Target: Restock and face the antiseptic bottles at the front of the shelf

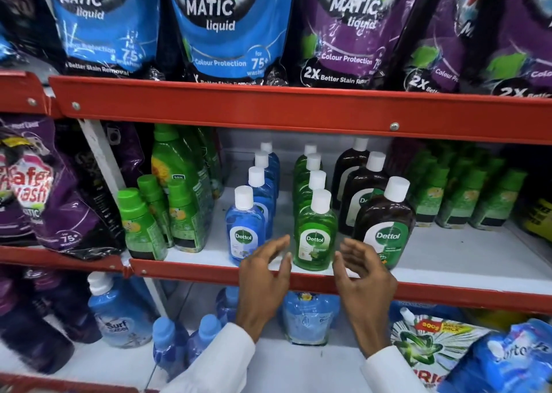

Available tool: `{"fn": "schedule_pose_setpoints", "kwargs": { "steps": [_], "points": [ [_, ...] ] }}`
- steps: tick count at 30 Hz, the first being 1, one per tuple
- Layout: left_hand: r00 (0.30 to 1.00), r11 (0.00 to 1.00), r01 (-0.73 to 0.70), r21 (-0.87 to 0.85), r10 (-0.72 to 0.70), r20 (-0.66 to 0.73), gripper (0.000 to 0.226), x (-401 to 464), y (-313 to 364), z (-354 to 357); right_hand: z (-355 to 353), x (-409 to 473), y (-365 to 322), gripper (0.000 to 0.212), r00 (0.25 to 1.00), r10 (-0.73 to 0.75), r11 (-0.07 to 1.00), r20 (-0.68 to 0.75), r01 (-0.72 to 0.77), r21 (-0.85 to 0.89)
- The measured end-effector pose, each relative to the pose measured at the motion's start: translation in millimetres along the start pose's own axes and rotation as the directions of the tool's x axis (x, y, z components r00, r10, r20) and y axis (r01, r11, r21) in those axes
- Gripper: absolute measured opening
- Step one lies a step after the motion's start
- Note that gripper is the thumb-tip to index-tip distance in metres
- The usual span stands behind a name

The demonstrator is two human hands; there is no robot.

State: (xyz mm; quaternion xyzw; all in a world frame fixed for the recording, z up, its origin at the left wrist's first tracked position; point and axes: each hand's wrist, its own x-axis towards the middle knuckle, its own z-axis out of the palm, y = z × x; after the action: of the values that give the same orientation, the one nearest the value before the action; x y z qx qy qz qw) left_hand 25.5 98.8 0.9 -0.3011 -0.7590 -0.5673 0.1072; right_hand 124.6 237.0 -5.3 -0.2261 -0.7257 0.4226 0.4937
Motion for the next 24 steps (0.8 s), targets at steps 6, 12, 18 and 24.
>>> {"fn": "schedule_pose_setpoints", "kwargs": {
  "steps": [6,12,18,24],
  "points": [
    [0.949,0.999,0.042,0.005,-0.038,-0.312,0.042,9.4,-16.5,-59.7,49.0,-24.4,-26.2,0.033,0.966,-0.103,0.994,0.237,0.108,-0.008],
    [0.988,0.983,0.142,0.114,-0.147,0.036,0.049,29.4,-50.5,-71.4,97.0,-16.2,-28.2,0.040,0.893,-0.071,0.988,0.444,0.124,-0.091],
    [0.994,0.995,0.094,0.024,-0.095,0.056,0.045,29.0,-53.0,-69.0,97.1,-11.7,-22.2,0.025,0.919,-0.037,0.990,0.392,0.086,-0.108],
    [0.996,0.998,0.062,0.006,-0.062,0.066,0.046,30.0,-55.9,-68.3,95.6,-15.3,-27.6,0.027,0.925,0.019,0.997,0.379,0.010,-0.073]
  ]
}}
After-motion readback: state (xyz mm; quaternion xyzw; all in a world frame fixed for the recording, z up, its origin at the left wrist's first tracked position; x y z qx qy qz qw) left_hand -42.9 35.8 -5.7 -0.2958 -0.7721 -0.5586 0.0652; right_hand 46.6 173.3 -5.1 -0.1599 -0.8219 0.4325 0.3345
